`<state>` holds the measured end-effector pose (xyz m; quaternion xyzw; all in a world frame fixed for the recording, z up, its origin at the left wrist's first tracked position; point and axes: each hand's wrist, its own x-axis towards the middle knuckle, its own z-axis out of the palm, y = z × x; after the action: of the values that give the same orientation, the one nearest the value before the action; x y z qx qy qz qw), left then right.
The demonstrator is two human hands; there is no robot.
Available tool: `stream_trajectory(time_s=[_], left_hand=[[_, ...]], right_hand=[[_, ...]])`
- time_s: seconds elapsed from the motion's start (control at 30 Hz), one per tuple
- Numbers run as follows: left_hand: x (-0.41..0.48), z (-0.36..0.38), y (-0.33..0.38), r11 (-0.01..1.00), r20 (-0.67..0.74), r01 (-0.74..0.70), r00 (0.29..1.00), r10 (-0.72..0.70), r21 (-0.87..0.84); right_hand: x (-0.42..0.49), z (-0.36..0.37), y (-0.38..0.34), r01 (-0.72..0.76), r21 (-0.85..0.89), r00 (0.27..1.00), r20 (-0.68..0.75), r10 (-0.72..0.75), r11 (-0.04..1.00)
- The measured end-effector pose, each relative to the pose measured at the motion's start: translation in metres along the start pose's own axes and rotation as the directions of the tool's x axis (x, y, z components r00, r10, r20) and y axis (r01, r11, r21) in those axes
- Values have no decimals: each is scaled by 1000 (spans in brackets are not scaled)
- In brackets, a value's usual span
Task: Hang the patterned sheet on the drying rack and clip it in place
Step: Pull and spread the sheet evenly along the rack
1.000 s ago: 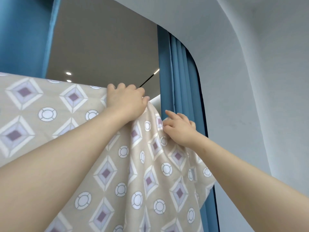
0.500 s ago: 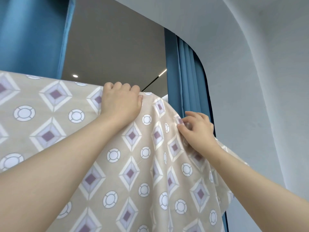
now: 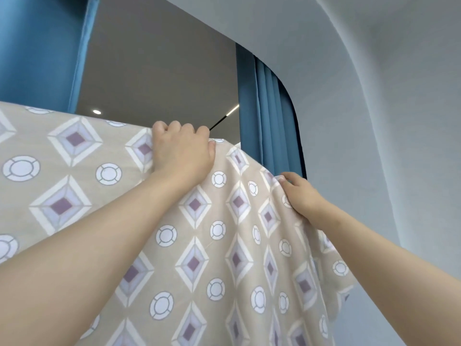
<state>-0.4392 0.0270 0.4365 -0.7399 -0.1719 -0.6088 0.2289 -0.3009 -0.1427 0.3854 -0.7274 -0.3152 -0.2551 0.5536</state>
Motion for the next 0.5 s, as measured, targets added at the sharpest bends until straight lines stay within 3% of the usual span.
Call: stream_trajectory(time_s=[0.2,0.33,0.43,0.5], left_hand=[[11,5,30,994,117,-93,988,100,-59],[19,7,45,990,156,-127,978,135,-64],[16,11,47,990,121,-133,983,138,-50],[17,12,46,992,128,-111,985,117,-52]], right_hand=[[14,-5,-3,-24,-189,992,-122,1,982],[21,-20,4,-75,-190,944,-330,8,979],[25,-22,11,-118,-231,968,-243,61,966],[27,-17,11,-88,-123,989,-130,72,989]])
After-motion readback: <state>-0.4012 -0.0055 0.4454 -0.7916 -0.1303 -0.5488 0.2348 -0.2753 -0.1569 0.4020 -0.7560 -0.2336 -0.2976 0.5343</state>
